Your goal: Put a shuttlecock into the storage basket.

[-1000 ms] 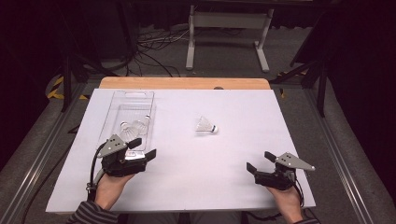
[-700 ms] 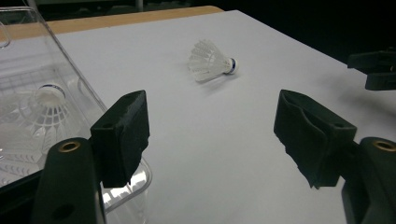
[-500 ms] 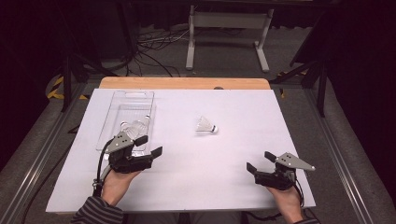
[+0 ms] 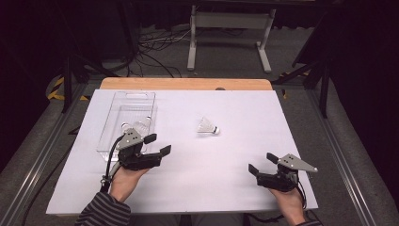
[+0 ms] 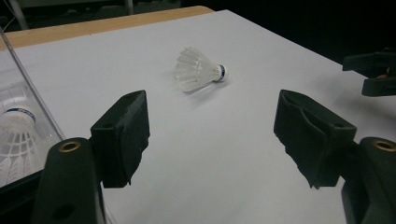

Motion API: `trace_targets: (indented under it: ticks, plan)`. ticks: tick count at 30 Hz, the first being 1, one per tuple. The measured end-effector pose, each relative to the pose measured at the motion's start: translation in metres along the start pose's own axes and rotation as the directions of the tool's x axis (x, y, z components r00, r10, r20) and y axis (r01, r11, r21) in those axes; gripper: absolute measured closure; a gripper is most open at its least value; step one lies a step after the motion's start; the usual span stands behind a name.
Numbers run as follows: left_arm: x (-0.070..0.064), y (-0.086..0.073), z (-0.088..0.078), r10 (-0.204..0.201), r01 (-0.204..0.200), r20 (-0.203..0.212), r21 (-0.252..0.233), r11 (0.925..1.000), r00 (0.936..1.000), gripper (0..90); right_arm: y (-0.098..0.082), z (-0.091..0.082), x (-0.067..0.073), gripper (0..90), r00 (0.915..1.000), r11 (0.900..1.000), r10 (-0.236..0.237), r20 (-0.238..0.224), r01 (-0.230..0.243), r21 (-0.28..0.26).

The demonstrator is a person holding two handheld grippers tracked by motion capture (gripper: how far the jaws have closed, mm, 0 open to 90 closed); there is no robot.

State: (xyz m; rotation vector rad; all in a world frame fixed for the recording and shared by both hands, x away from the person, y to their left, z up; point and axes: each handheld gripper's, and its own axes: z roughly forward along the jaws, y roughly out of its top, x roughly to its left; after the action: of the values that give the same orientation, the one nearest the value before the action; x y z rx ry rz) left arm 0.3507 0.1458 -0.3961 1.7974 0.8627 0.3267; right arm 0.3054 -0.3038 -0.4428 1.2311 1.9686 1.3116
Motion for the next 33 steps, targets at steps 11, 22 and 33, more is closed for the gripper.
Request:
trace_targets:
  ticks: [11,22,33]
  plan:
    - [-0.005,0.007,0.012,0.008,-0.008,0.01,0.011,0.9999,0.9999,27.7,0.0,0.0,0.0,11.8,1.0,1.0,0.0,0.0,0.0,0.001]
    - [-0.008,0.012,0.024,0.007,-0.007,0.023,0.028,0.9996,0.9997,28.0,0.0,0.0,0.0,11.8,1.0,1.0,0.0,-0.001,0.0,0.0]
    - [-0.01,0.017,0.034,0.012,-0.013,0.031,0.028,0.9995,0.9994,28.0,0.0,0.0,0.0,11.8,1.0,1.0,-0.001,-0.003,0.001,0.0]
